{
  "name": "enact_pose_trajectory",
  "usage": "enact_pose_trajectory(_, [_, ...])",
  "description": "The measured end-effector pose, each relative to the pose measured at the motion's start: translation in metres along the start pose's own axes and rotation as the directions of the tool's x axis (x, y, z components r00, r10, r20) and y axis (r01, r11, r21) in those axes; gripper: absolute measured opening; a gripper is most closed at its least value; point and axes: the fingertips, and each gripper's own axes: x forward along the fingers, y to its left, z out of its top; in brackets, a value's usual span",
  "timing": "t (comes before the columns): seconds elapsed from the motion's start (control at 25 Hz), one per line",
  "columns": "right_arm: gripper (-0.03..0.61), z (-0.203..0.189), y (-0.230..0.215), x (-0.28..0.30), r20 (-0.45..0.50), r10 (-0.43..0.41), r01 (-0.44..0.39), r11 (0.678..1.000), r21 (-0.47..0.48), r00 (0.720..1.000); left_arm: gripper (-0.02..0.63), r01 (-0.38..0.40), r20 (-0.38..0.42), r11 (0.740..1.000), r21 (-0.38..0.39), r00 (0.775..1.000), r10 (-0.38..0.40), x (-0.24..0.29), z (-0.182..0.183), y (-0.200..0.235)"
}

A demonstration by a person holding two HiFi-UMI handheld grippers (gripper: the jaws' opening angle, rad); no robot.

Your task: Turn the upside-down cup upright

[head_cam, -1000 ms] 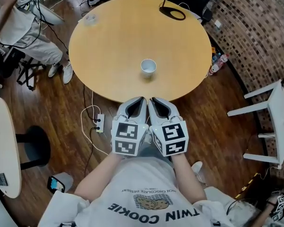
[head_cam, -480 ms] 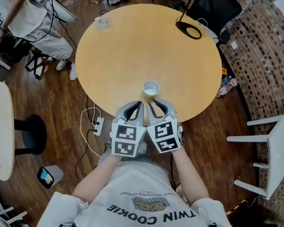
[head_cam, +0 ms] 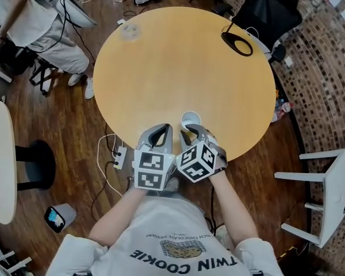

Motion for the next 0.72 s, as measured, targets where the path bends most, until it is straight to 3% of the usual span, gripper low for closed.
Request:
enact_pose_trajectory(0.4, [0.06, -0.011, 0.004, 0.035, -0.151, 0.036, -0.036, 0.999, 0.005, 0.988, 0.006, 0.049, 0.019, 0.999, -0.012, 0.999, -0.048, 0.023, 0.012, 0.034])
enact_pose_trajectory(0.72, [0.033, -0.012, 0.002, 0.038, -0.153, 0.072, -0.065, 0.997, 0.046, 0.986, 0.006, 0.094, 0.008, 0.996, 0.0, 0.996, -0.094, 0.032, 0.011, 0.029])
